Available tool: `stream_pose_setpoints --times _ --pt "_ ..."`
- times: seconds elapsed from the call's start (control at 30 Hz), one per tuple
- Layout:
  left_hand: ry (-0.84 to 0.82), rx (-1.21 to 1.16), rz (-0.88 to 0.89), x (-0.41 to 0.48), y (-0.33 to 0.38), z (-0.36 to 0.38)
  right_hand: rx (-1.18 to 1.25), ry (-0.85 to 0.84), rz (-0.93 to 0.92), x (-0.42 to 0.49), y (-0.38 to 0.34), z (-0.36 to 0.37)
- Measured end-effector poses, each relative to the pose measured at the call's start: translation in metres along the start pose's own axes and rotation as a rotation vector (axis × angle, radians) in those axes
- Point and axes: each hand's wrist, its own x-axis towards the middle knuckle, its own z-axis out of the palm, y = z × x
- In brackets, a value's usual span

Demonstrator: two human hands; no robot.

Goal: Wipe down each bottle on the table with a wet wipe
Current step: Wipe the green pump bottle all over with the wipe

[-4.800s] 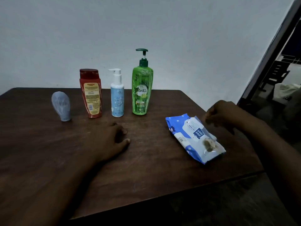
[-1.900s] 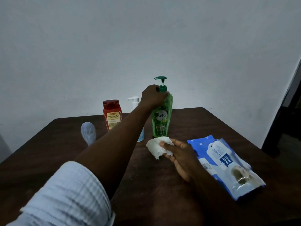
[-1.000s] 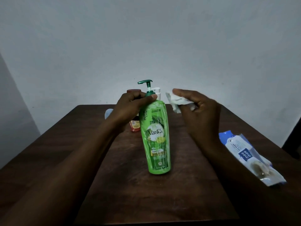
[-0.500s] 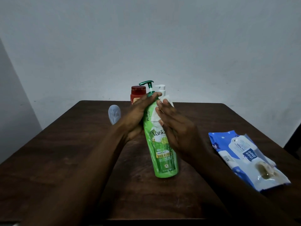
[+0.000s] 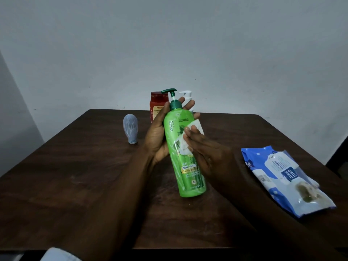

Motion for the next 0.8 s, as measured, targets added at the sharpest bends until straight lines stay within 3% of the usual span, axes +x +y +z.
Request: stream_pose_setpoints --times 0.33,0.8 --pt "-0.106 -0.064 0.005 0.006 -0.007 -0.014 -0.043 -0.404 -0.203 -0.060 -0.009 -0.023" --pt "-0.153 -0.072 -0.163 0.000 -0.012 -0.012 -0.166 -0.172 -0.058 0.035 -0.005 0.004"
